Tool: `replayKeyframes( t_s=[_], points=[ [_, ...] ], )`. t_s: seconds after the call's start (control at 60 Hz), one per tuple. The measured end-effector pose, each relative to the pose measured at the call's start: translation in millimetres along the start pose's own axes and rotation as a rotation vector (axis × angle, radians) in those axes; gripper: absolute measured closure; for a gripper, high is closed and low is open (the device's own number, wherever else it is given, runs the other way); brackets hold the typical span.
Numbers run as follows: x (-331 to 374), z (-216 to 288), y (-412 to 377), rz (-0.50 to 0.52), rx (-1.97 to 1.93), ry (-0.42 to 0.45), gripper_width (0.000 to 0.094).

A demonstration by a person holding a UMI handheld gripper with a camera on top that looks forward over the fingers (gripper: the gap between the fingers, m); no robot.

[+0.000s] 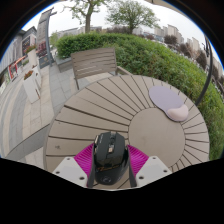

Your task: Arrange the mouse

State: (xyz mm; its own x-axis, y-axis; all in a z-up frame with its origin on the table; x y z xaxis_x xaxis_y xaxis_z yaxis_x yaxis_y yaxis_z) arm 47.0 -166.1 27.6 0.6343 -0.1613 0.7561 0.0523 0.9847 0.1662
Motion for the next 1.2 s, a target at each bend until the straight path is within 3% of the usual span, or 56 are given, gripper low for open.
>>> replayKeyframes(
  t_s=[0.117,0.267,0.467,0.65,0.817,0.933,1.05,1.2],
  points=[
    [26.1,40.8,29.5,0.027,-0.018,0.019,0.0448],
    [30.9,118.6,98.2,-0.009,-0.050,0.099,0.0448],
    [-52.1,198.0,209.0,-0.109,-0.071,0.156,0.0448],
    [-173.2,198.0,254.6,-0.125,-0.067,0.092,0.0440],
    [-226.6,171.2,252.5,-0.062,-0.069,-0.005,0.0300],
    [-211.6,178.8,266.6,-0.103,-0.053,0.026,0.0068],
    [-149.9,191.4,274.4,-0.095,-0.018,0.065,0.0092],
    [-35.6,161.8,286.4,-0.055,0.000,0.046,0.0092]
  ],
)
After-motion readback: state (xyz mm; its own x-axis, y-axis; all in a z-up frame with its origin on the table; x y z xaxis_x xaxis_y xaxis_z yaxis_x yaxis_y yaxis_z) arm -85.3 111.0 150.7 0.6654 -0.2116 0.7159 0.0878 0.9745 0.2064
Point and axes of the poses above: the point between the fingertips, and its own axes, seen from behind it with the camera up: y to the right, z up, x backward, against the way the camera looks, the point moved 2 cm from there along x, backward, against the way the camera looks, and after that the axes turned 10 degrees about -z, right-handed, at the moved point
